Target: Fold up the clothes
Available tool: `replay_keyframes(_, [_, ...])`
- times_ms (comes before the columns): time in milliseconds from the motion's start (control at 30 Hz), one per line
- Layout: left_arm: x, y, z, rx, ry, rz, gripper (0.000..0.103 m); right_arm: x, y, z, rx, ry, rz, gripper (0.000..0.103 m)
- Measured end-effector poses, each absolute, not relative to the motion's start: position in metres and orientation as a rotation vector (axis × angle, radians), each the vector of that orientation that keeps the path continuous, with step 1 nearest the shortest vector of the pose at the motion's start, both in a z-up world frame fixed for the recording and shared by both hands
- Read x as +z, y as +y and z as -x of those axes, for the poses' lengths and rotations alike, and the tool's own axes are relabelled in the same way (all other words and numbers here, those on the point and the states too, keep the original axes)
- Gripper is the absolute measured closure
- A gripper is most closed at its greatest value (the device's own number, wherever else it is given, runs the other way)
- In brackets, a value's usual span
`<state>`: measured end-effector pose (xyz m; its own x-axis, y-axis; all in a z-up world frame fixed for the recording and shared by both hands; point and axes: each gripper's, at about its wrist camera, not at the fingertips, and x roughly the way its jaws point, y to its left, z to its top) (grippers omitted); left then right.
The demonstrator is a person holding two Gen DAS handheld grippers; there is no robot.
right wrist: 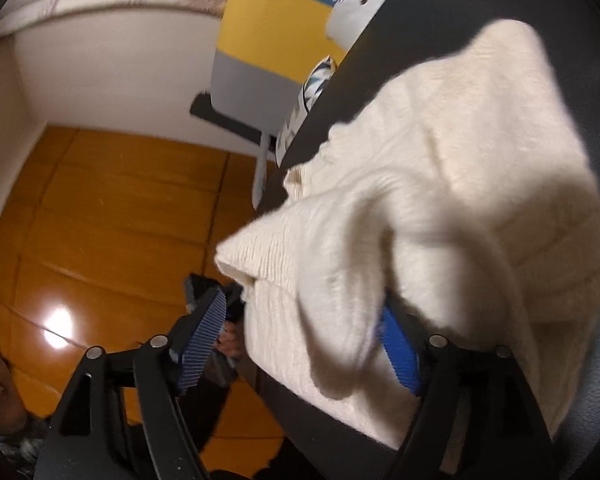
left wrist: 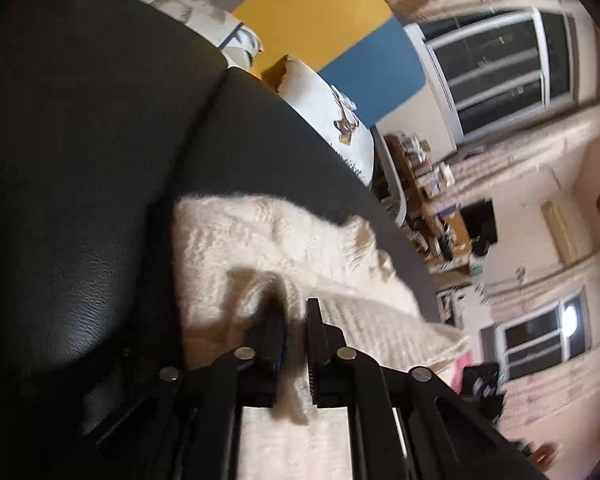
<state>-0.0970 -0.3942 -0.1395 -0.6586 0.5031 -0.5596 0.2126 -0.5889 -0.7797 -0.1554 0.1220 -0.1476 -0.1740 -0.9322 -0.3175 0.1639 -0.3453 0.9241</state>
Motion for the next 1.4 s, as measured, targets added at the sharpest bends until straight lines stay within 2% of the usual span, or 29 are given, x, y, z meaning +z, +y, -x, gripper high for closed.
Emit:
replay_keyframes(133, [-0.137,-0.392,0.105,2.351,-1.389,1.15,0.091,-0.126,0.104,0.165,-1.556,-0.982,-1.147,0.024])
replay_keyframes(233, [-0.141,-0.392,0.112,2.36,-1.407,1.16,0.091,-0.12,0.117,0.177,-1.593,-1.102,-1.039,0.015])
replay_keyframes(367, [-0.133,-0.394,0.113,2.397,-1.377,1.144,0.091,-0.132,0.127,0.192,-1.662,-1.193,-1.069,0.015])
replay_keyframes(500, [-0.125,-0.396,0.114,2.433,-1.348,1.127,0.084,-0.128,0.137,0.189,-1.718,-1.186,-1.075,0.015])
replay_keyframes(633, [-0.114,-0.4,0.117,2.493,-1.312,1.141,0.082,-0.103,0.136,0.167,-1.911,-0.949,-1.096,0.015])
replay_keyframes(767, [-0.093,-0.402,0.111,2.61,-1.249,1.133,0.081,-0.089,0.097,0.136,-2.186,-0.39,-1.178,0.015])
replay_keyframes(867, [-0.07,-0.381,0.11,2.627,-1.042,1.111,0.081,-0.097,0.064,0.121,-2.258,-0.095,-1.202,0.015])
replay_keyframes(933, [-0.054,-0.346,0.121,2.638,-0.706,1.122,0.081,-0.094,0.052,0.117,-2.28,0.034,-1.179,0.015])
replay_keyframes(1033, [-0.034,-0.293,0.138,2.563,-0.231,1.062,0.078,-0.081,0.048,0.127,-2.249,0.046,-1.131,0.015])
replay_keyframes(1133, [-0.026,-0.247,0.163,2.407,0.111,0.998,0.078,-0.088,0.034,0.15,-2.225,0.042,-1.224,0.015])
replay_keyframes(1200, [-0.034,-0.232,0.192,2.265,0.164,1.058,0.075,-0.105,0.031,0.159,-2.196,0.034,-1.321,0.015])
replay_keyframes(1267, [-0.047,-0.23,0.216,2.146,0.134,1.131,0.074,-0.118,0.03,0.151,-2.194,0.078,-1.309,0.015])
replay_keyframes(1333, [-0.06,-0.23,0.234,2.09,0.109,1.191,0.071,-0.123,0.026,0.136,-2.23,0.18,-1.217,0.005])
replay_keyframes(1400, [-0.072,-0.23,0.249,2.034,0.083,1.244,0.069,-0.131,0.018,0.122,-2.245,0.29,-1.136,0.0])
